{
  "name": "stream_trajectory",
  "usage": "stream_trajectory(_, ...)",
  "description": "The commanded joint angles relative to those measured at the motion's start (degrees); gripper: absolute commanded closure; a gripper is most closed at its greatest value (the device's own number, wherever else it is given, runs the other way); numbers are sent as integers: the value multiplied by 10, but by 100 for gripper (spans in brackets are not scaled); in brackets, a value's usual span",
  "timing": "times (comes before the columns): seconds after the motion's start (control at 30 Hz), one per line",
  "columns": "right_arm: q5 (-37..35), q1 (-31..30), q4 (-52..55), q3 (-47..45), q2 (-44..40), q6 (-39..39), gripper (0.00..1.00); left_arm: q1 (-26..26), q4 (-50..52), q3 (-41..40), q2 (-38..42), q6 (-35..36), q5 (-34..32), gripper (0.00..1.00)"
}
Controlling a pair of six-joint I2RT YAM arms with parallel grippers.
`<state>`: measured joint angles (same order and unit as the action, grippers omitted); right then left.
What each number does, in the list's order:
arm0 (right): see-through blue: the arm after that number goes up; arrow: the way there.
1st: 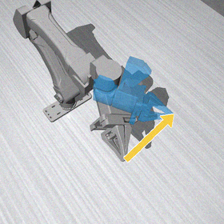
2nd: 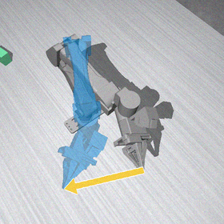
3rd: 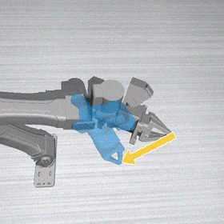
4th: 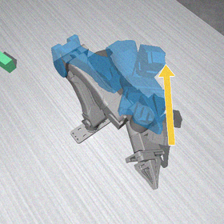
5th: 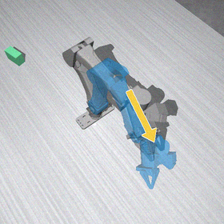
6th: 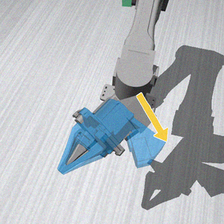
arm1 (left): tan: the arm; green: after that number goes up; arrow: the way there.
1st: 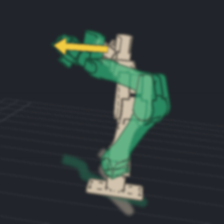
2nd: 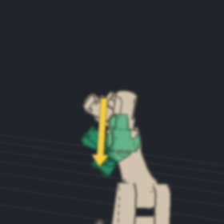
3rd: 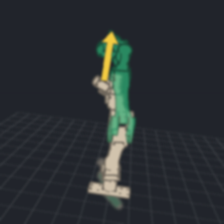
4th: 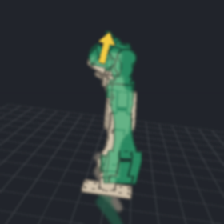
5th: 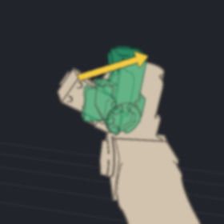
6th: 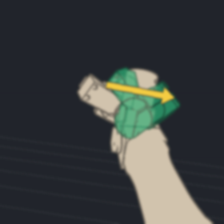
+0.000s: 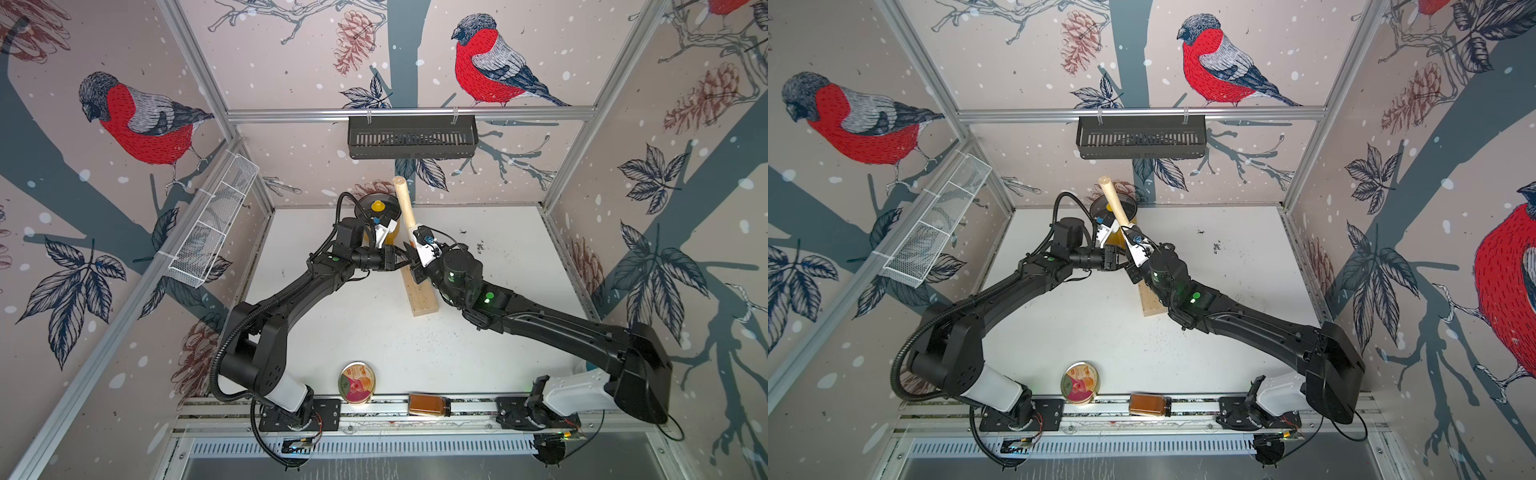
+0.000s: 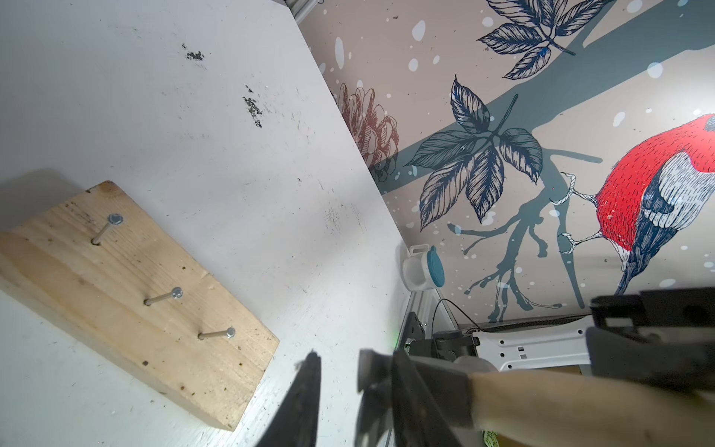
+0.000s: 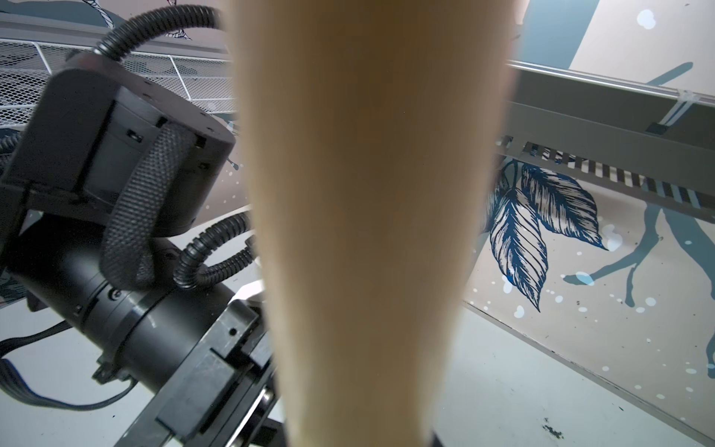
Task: Use a claw hammer to pull out a nail
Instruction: Pick up the hammer at the center of the board.
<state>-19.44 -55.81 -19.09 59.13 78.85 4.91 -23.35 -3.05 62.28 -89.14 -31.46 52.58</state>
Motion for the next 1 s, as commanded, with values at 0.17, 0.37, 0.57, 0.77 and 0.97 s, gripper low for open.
stream_trajectory(0.17, 4, -3, -42, 16, 11, 17, 100, 2, -9, 0, -2, 11, 20, 74)
stream_trajectory(0.37, 4, -3, -42, 18, 13, 17, 100, 3, -10, -1, -1, 9, 21, 81)
stream_trajectory(0.57, 5, -5, -40, 17, 12, 15, 100, 6, -12, -1, 0, 8, 25, 85)
stream_trajectory(0.77, 6, -5, -39, 14, 10, 13, 100, 7, -13, -2, 3, 8, 25, 93)
stream_trajectory(0.97, 8, -9, -35, 12, 10, 11, 100, 7, -13, -3, 5, 9, 20, 100)
